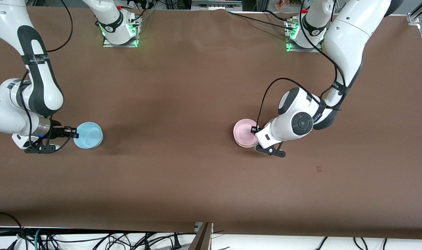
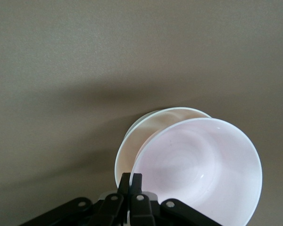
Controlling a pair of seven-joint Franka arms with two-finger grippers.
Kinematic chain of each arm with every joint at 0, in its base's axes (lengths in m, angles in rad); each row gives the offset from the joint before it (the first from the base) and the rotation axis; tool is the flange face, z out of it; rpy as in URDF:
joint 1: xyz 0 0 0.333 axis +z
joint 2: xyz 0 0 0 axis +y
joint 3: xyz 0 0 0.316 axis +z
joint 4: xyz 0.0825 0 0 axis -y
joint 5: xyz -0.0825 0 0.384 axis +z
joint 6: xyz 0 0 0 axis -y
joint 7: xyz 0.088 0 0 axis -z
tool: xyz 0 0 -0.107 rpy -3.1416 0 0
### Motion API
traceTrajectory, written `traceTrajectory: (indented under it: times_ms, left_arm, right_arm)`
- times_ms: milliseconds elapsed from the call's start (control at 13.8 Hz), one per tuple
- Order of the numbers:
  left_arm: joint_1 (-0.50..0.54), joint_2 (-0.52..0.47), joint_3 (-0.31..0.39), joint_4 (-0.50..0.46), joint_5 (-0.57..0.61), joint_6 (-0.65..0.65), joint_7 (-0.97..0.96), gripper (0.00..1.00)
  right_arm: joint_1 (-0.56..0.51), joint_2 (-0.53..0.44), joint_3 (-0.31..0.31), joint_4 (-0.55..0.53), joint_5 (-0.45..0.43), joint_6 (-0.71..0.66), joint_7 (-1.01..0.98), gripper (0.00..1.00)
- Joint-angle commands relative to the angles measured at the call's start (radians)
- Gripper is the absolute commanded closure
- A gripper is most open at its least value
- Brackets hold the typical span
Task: Stack pink and blue bowls on white bowl
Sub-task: 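Open the left gripper and raise it while the right gripper lifts the blue bowl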
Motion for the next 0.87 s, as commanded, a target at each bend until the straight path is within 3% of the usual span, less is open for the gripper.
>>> traceTrajectory:
  times_ms: [0,509,655,800]
  left_arm:
    - [-0.011,-0.007,0.006,-0.013,0.039,0.018,-0.019,1.0]
    - [-0.011,0.0,0.006,-0.013,0.039,0.033,-0.021,0.99]
    - [-0.01,-0.001,0.005,-0.013,0.039,0.03,-0.021,0.0]
    - [-0.002,-0.013,0.003,-0.012,0.039,0.017,-0.023,0.0]
  right_arm:
    - [-0.007,-0.015,0.03,0.042,0.02,-0.08,-0.017,1.0]
    - [0.008,-0.011,0.108,0.192,0.02,-0.252,0.043,1.0]
    - [0.031,-0.008,0.108,0.218,0.022,-0.268,0.044,1.0]
    - [0.037,-0.008,0.108,0.223,0.022,-0.268,0.072,1.0]
